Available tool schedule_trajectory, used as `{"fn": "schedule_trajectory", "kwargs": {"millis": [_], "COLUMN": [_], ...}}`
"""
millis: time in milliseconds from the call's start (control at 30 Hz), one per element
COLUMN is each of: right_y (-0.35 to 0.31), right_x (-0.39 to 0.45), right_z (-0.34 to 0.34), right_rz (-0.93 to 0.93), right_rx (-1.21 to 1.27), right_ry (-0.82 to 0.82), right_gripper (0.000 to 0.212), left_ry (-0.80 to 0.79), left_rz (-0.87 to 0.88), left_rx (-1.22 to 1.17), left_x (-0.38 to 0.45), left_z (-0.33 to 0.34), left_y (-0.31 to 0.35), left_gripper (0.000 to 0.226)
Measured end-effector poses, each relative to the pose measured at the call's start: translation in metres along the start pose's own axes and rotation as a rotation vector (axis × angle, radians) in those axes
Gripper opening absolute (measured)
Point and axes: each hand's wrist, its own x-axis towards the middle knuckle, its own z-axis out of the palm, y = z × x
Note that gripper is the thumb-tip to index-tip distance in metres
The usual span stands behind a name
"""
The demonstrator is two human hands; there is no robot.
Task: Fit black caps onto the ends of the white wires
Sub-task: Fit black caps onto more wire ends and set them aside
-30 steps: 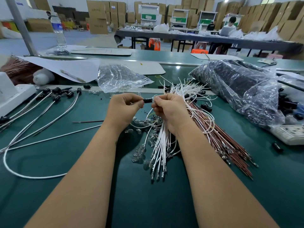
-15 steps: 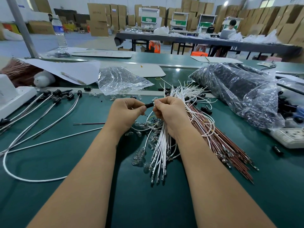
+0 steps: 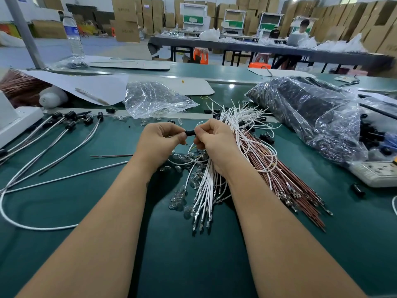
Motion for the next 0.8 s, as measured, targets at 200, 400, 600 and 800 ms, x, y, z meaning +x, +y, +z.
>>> {"fn": "schedule_trajectory", "kwargs": {"millis": [200,400,600,800], "right_y": [0.000,-0.005,-0.007,-0.006], "right_x": [-0.003,-0.004,-0.007,-0.010], "right_z": [0.003,0.011,0.012,0.012], "right_rz": [-0.043,-0.120,-0.272,-0.361], "right_rx": [-0.012,-0.066,-0.187,-0.313], "right_ry": [0.036,0.083,0.152,0.122], "right_gripper": [0.019,0.009,0.021,0.010], "left_ry": [0.053,0.194,0.056,0.277], "left_rz": [0.045,0.092,0.075,0.058], "left_rx": [0.090,0.187,0.179,0.566], "left_x": [0.000,0.005,0.004,0.005], "left_z": [0.003,0.003,-0.006,-0.041], "left_y": [-0.001,-0.002,0.006,0.002], "left_gripper": [0.008,0.010,0.010,0.015]}}
